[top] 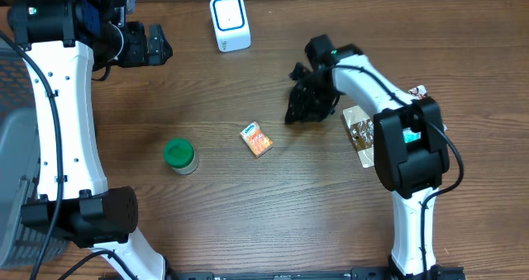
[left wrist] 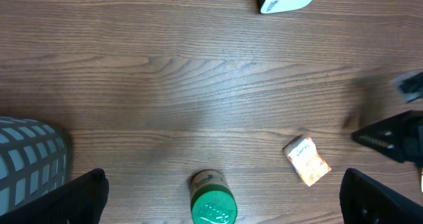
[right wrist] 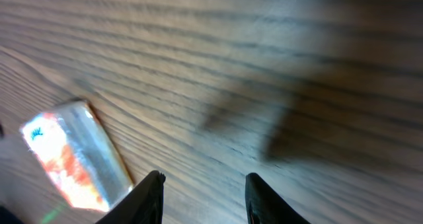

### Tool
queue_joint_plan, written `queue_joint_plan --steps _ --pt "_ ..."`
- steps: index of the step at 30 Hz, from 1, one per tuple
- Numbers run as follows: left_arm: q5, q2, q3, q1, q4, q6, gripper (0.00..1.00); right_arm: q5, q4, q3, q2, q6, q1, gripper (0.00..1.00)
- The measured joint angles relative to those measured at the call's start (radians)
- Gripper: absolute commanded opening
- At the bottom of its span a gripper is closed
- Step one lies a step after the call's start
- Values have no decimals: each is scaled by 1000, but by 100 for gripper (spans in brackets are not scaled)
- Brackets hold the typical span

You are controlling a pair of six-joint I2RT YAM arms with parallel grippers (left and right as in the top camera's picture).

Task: Scan the item barcode
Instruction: 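Drag the orange tissue pack down and release it on the table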

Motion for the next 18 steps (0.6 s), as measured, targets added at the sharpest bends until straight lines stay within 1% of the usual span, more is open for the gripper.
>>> queue_joint_plan --steps 3,7,13,18 --pt "0 0 0 0 0 0 99 -10 -68 56 -5 -15 0 38" --pt "0 0 0 0 0 0 99 -38 -140 66 -26 -31 20 40" --pt "0 0 0 0 0 0 100 -51 -110 29 -28 -42 83 47" --pt "0 0 0 0 0 0 99 -58 -24 -39 -28 -14 145 48"
